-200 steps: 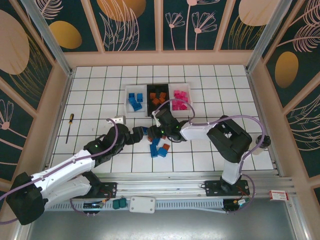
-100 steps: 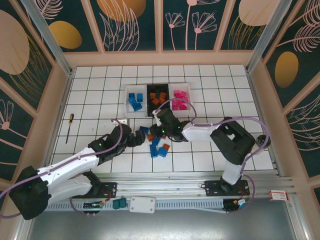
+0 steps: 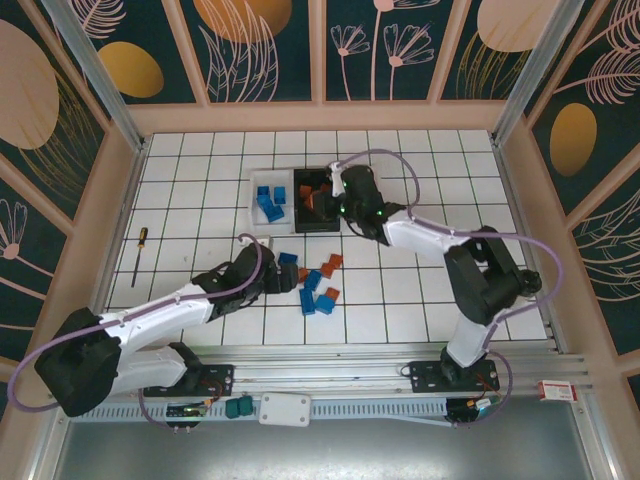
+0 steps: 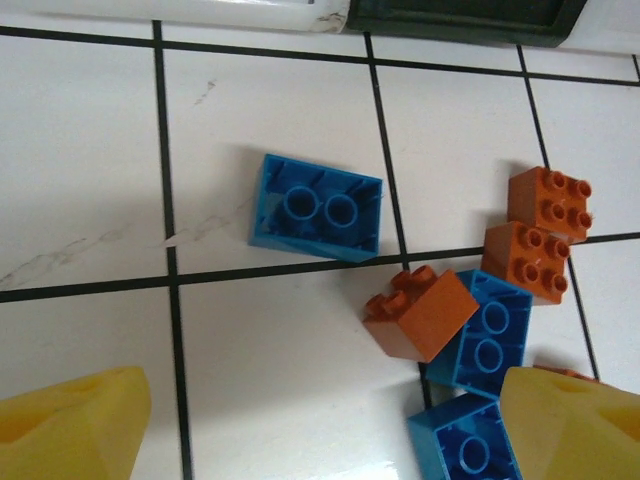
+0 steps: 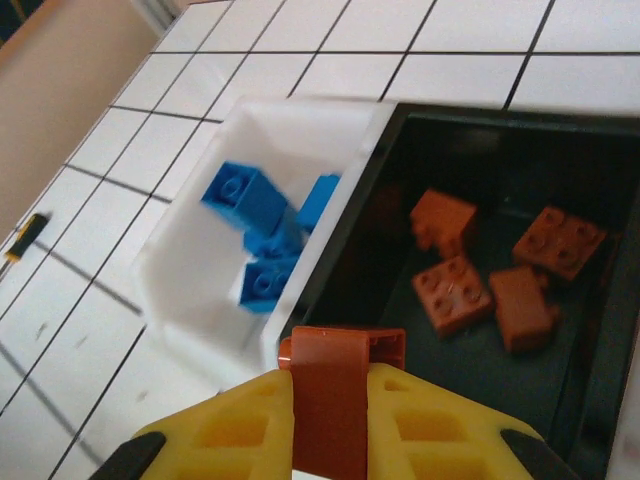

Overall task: Sort the legos into containers by color
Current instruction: Place the lego in the container.

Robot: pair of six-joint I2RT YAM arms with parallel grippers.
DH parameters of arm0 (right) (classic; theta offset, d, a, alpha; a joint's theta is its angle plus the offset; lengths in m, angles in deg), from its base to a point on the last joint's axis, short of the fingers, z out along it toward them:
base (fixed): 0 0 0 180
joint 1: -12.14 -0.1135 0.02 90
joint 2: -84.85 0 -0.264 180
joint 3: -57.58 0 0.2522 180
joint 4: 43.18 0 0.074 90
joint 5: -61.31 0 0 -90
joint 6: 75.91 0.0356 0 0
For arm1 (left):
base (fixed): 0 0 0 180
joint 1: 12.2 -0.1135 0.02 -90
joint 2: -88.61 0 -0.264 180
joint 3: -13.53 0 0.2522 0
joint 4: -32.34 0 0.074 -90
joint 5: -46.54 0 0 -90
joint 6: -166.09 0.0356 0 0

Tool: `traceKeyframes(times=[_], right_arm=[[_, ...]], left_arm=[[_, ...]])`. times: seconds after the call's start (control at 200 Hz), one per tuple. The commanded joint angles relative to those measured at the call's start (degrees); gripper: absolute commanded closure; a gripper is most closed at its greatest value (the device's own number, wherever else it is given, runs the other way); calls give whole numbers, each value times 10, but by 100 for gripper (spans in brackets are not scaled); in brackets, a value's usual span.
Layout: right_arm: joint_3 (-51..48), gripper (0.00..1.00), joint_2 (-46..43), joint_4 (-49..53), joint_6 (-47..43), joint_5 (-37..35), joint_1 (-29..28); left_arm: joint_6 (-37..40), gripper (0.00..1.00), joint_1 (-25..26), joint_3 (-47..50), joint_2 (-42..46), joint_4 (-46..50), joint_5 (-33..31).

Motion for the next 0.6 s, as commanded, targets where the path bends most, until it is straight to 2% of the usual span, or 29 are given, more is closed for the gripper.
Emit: traceKeyframes(times=[0.0,0.08,0.2,0.395,0.596], right_arm=[[74,78,68,22,-12,18,13],[124,61,104,41,-9,18,22],[112,50,81,19,0,27,25],[10,48,-5,-16,1,25,21],[-103,48,-98,-45,12,16,17]], left_arm=[[7,11,3,-23,-24,-31,33],[8,10,8,-34,-48,-40,44],[14,10,22,-54,-89,-40,33],[4,16,23,-83,-147,-64,17],[-20,32,23,-97,-197,-83,21]])
